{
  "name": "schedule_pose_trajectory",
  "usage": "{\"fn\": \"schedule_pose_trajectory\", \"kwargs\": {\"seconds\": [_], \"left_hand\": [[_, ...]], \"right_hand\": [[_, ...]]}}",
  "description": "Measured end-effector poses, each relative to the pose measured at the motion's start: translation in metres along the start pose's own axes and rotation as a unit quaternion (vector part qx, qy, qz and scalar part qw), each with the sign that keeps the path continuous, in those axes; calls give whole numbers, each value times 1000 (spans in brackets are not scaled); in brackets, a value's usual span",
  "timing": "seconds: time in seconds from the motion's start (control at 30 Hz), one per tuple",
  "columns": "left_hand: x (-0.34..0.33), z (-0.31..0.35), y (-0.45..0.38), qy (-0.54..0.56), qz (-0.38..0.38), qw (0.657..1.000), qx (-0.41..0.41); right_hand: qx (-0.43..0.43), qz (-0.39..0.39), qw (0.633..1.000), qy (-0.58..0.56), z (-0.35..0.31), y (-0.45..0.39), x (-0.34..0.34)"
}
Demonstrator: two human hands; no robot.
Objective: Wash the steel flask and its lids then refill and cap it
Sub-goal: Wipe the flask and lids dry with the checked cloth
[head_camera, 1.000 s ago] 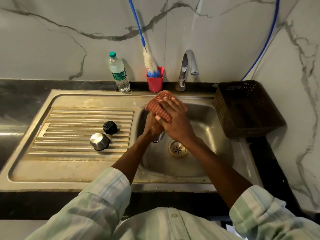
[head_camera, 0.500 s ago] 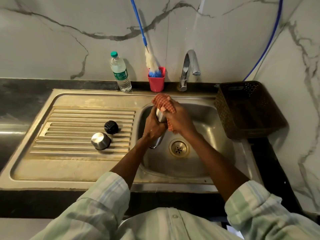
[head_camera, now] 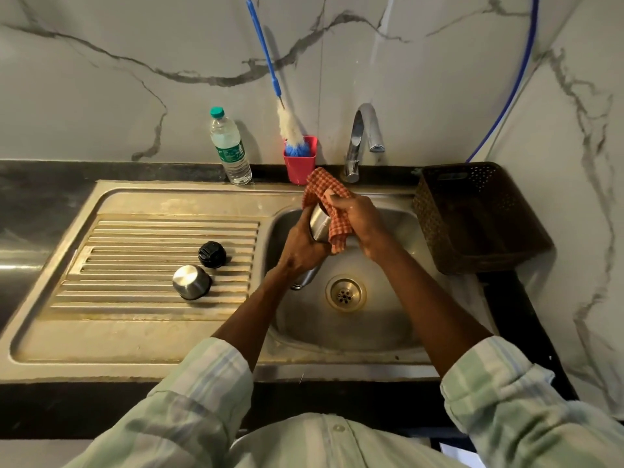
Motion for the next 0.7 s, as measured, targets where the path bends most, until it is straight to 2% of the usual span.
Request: {"fn": "schedule_pose_trajectory", "kwargs": {"seconds": [0.13,0.2,0.33,0.43,0.53,0.6,0.7], "left_hand": [[6,-1,-9,38,-27,998,36],[11,-5,-10,59,-22,997,51],[15,-9,-6,178,-21,980,81],[20,-3,-8,303,10,949,91],[21,2,-7,374,56,918,118],[17,4,-7,379,70,913,132],[12,10,-7,281,118,942,140]], "right_hand": [[43,32,998,-17,13,4,-5],[36,23,995,-85,18,-1,-2],[-38,-27,970,-240,35,-4,7],[-101,-23,953,-284,63,6,-4],[-134,-18,942,-308,78,14,-13],[-146,-23,935,-323,76,18,-15],[-135,-46,940,-308,65,13,-18]]}}
Point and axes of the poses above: each hand's wrist, its own y-axis away from the middle knuckle, its own x-axis out of the back of the hand, z = x × y, the point moved 1 cm from there along -y, towards the middle knuckle, and after that the axes turned 2 degrees about -z, right-handed, at the moved point
